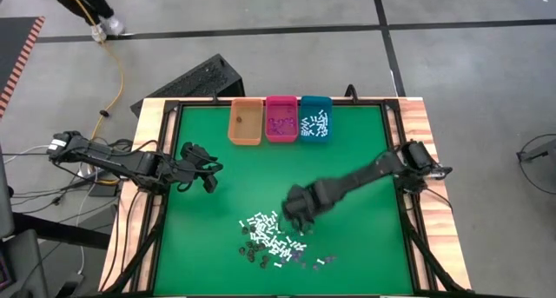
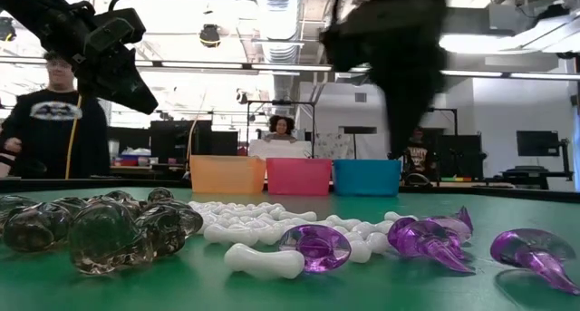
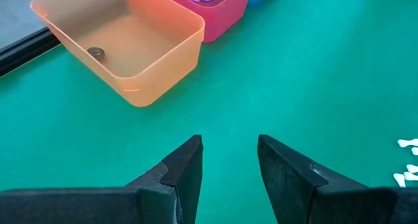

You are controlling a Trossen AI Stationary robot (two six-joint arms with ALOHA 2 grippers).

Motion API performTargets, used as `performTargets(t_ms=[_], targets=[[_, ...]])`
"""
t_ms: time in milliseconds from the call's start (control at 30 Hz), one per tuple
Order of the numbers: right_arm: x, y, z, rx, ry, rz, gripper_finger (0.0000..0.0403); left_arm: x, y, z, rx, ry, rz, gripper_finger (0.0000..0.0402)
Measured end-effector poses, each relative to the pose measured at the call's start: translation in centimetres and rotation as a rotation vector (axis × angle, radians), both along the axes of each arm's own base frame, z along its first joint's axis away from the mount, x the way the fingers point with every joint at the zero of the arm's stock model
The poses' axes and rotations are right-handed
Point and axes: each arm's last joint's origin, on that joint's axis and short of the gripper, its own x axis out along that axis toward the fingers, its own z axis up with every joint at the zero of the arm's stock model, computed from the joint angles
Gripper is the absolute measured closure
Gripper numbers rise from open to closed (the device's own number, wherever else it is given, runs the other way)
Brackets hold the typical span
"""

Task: Sort Halloween decoration
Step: Put the violet witch hat toy into the red bin

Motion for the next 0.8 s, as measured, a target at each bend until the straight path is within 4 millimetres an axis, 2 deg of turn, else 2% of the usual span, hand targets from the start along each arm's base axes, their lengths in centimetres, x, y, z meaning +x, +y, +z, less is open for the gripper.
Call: performTargets(t_ms=[100, 167, 233, 300, 400, 567, 667, 800], targets=[[1.1, -2.8, 1.0, -0.025, -0.006, 0.034, 0.0386, 0.0, 0.0, 0.0, 0.001, 0.002, -0.002, 0.0264], [1.5, -3.6, 1.5, -0.032, -0.016, 0.064, 0.0377, 0.0, 0.0, 0.0, -0.003, 0.005, -0.008, 0.0264], [1.5, -3.4, 1.8, -0.031, -0.022, 0.109, 0.0357, 0.0, 0.0, -0.1, -0.002, 0.009, -0.008, 0.0264], [1.2, -2.2, 1.8, 0.008, -0.005, 0.215, 0.0336, -0.1, 0.0, -0.1, -0.001, 0.016, -0.008, 0.0264], [0.3, 0.8, 1.7, 0.03, 0.007, 0.458, 0.0313, -0.2, 0.0, -0.2, 0.003, 0.03, -0.007, 0.0264], [-1.4, 5.2, 1.7, -0.008, -0.003, 0.826, 0.0294, -0.1, 0.0, -0.2, -0.007, 0.023, 0.0, 0.0264], [-1.4, 6.3, 1.8, -0.026, -0.061, 0.937, 0.0287, -0.1, 0.0, -0.2, -0.018, 0.016, 0.008, 0.0264], [-1.1, 6.4, 1.8, -0.036, -0.095, 0.96, 0.0277, -0.1, 0.0, -0.2, -0.029, 0.008, 0.017, 0.0264]])
